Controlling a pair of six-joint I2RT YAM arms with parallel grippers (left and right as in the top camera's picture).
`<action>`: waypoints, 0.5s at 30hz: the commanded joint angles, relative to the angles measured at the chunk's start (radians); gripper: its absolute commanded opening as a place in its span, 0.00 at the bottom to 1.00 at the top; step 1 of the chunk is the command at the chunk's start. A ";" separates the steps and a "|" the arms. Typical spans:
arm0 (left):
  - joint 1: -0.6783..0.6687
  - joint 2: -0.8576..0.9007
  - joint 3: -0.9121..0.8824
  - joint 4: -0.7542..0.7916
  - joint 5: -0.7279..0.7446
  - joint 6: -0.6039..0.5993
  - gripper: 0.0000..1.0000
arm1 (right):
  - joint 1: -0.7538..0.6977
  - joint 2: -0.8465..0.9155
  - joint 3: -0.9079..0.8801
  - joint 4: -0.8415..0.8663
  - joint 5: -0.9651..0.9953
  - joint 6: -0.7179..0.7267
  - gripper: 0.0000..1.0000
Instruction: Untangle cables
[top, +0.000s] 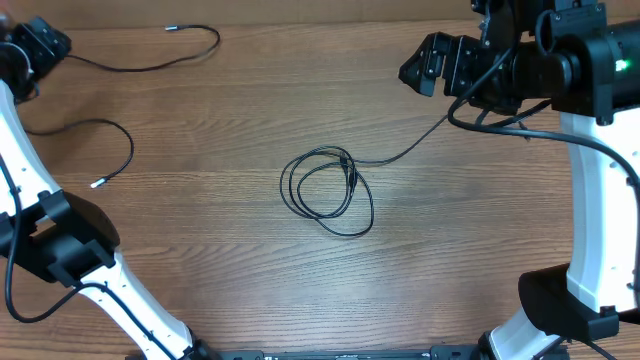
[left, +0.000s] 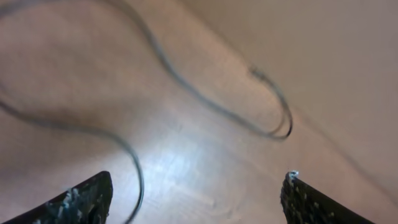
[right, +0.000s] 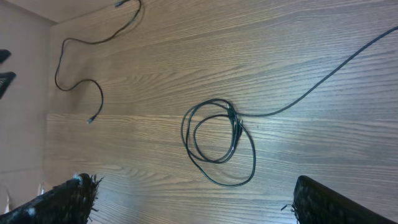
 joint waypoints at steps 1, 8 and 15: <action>-0.023 0.060 0.011 -0.080 -0.071 0.043 0.89 | 0.017 -0.010 -0.019 0.002 0.018 -0.001 1.00; -0.059 0.254 0.011 -0.253 -0.269 0.013 0.84 | 0.052 -0.010 -0.145 0.002 0.018 -0.002 1.00; -0.082 0.349 0.011 -0.247 -0.269 0.021 0.82 | 0.052 -0.010 -0.240 0.017 0.018 -0.002 1.00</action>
